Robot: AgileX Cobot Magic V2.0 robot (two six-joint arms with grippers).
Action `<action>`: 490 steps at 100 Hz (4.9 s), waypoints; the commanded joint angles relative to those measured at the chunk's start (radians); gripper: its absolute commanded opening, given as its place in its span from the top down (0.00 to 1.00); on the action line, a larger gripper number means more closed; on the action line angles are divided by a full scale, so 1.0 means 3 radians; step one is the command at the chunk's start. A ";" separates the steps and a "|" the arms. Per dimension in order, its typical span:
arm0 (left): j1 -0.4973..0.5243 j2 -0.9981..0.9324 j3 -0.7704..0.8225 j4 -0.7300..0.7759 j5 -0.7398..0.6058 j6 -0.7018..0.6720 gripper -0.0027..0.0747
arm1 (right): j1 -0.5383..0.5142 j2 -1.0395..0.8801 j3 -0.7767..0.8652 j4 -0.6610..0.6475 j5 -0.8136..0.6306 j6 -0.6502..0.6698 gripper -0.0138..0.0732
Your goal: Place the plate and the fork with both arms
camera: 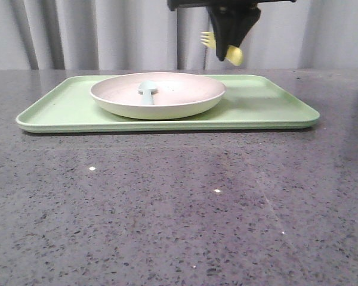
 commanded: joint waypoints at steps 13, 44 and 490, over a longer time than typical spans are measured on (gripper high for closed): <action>0.0005 -0.0014 -0.0092 0.0018 -0.0238 -0.0047 0.69 | -0.0267 -0.0232 -0.0082 -0.0132 0.0326 0.0023 0.80; 0.0005 -0.0014 -0.0092 0.0018 -0.0238 -0.0047 0.69 | -0.0330 -0.0094 -0.0021 -0.0127 0.0277 0.0023 0.80; 0.0823 -0.2121 0.2279 -0.1119 -0.2405 0.1492 0.99 | -0.0330 -0.5049 0.4851 -0.0160 -0.2689 0.0027 0.92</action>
